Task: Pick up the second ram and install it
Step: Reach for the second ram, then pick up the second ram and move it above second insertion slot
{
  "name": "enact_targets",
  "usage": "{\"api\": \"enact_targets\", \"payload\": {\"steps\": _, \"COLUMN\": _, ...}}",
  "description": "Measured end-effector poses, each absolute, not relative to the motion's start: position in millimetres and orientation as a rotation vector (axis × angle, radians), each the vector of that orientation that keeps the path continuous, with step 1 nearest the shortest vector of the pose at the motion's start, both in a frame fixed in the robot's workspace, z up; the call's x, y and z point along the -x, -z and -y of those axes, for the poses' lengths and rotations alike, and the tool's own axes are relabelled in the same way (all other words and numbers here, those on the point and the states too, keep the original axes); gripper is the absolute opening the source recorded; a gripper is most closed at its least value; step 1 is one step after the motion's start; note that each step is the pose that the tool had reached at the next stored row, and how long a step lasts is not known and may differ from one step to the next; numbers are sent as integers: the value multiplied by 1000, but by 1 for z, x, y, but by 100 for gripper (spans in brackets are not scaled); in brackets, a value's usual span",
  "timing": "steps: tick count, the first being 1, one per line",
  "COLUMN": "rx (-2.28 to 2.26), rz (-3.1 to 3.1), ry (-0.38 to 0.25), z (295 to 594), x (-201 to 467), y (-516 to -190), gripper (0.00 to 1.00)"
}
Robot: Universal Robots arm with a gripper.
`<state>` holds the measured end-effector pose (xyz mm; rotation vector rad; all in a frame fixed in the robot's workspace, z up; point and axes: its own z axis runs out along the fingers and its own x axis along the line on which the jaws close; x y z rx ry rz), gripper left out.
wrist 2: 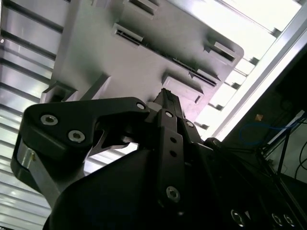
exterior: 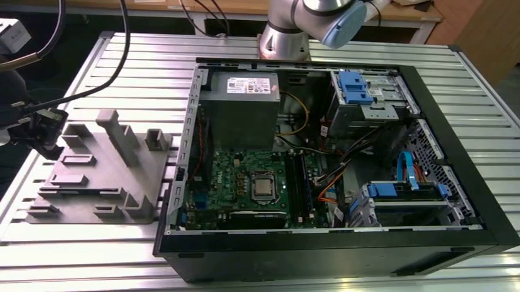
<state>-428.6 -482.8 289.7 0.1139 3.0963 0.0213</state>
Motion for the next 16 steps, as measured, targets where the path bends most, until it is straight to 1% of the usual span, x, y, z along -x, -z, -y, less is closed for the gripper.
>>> {"api": "enact_targets", "payload": {"steps": 16, "rx": -114, "rz": -3096, "ry": -21, "z": 483, "x": 429, "y": -287, "gripper": 7}}
